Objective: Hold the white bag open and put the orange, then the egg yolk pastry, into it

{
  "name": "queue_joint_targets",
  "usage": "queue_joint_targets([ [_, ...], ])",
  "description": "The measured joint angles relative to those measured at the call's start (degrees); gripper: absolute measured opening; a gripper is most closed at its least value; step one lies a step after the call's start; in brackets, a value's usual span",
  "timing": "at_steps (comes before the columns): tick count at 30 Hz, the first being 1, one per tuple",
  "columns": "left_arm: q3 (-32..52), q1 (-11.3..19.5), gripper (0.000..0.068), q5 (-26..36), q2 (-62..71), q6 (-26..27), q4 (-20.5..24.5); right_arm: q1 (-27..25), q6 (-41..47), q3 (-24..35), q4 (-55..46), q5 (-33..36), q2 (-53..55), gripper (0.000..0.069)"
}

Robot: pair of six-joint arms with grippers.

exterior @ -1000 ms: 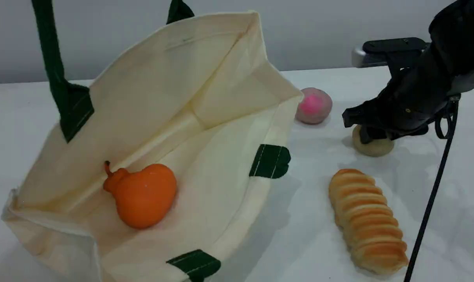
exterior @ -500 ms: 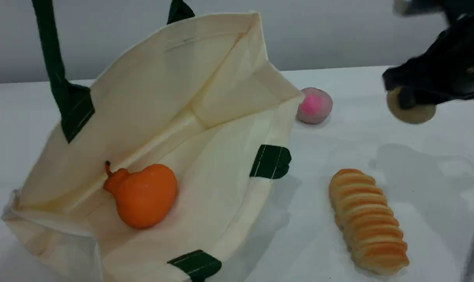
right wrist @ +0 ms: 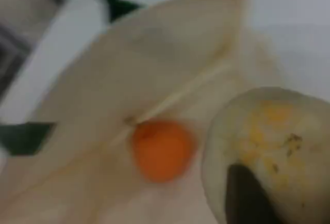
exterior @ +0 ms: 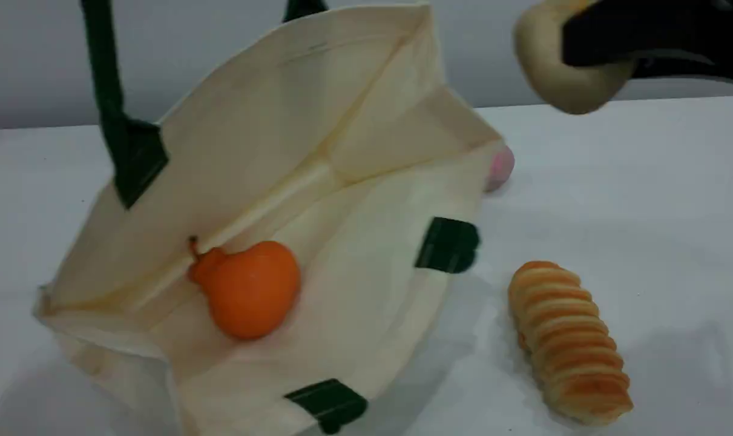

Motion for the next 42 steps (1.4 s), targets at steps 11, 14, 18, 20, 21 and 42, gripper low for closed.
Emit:
queue_joint_targets([
  [11,0.0,-0.1,0.0072,0.4,0.0,0.3,-1.0,9.8,0.0,-0.2,0.4,-2.2,1.8,0.0256],
  [14,0.0,-0.1,0.0072,0.3,0.0,0.5,-1.0,14.6,1.4,-0.5,0.6,-6.8,4.0,0.0254],
  [18,0.0,-0.1,0.0072,0.3,0.0,0.5,-1.0,19.0,1.5,-2.7,0.7,-9.7,8.1,0.0254],
  [20,0.0,-0.1,0.0072,0.3,0.0,0.5,-0.9,20.8,1.5,-4.8,0.7,-9.7,10.5,0.0254],
  [21,0.0,-0.1,0.0072,0.3,0.0,0.5,-0.9,21.5,1.5,-6.0,0.7,-9.8,11.6,0.0254],
  [42,0.0,-0.1,0.0072,0.8,0.0,0.5,-0.8,23.6,1.5,-29.3,0.5,-17.2,40.4,0.0251],
])
